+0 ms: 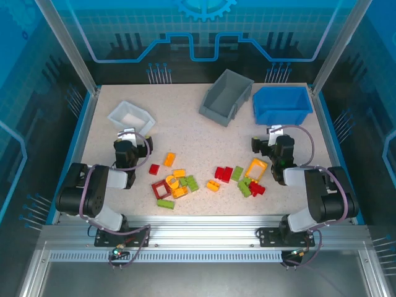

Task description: Sort the legos into containers by color

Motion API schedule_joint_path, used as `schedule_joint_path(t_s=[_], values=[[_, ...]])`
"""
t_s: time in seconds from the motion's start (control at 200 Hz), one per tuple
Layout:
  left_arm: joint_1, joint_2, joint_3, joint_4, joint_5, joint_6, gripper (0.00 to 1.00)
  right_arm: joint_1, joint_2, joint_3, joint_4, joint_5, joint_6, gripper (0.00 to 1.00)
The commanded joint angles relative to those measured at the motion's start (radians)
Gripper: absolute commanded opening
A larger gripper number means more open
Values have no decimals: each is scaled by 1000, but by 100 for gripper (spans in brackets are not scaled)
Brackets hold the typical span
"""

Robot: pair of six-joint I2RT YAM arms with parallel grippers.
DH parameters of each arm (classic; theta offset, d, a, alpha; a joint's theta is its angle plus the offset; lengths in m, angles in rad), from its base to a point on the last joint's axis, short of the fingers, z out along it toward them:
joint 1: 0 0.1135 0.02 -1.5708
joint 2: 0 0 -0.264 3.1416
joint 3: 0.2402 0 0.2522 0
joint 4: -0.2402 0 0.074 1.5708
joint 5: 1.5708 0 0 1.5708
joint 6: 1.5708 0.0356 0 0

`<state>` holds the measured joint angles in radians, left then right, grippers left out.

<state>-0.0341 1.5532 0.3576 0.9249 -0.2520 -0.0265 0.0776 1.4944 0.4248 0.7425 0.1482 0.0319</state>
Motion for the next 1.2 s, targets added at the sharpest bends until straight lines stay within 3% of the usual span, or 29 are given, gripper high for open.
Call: schedule_joint_path(t_s=[0.0, 0.725, 0.815, 0.885, 1.04, 1.135, 1.195], values=[[10, -1, 9, 22, 24, -3, 99, -15, 7, -6, 34, -12, -12, 100], [10, -1, 9, 22, 23, -3, 99, -17, 7, -6, 34, -16, -12, 100], [11, -17, 5, 23, 3, -7, 99, -42, 4, -2, 23, -82, -6, 100], [1, -114, 16, -74, 8, 8, 99, -62, -34, 25, -51, -127, 0, 100], [-78, -420, 41, -275, -86, 40, 99, -59, -312, 101, -309, -20, 39, 100], [-129, -557, 171, -496, -154, 73, 99, -6, -479, 233, -527, 78, 44, 100], [-150, -593, 302, -679, -233, 3, 99, 27, -535, 346, -661, 115, 109, 100]])
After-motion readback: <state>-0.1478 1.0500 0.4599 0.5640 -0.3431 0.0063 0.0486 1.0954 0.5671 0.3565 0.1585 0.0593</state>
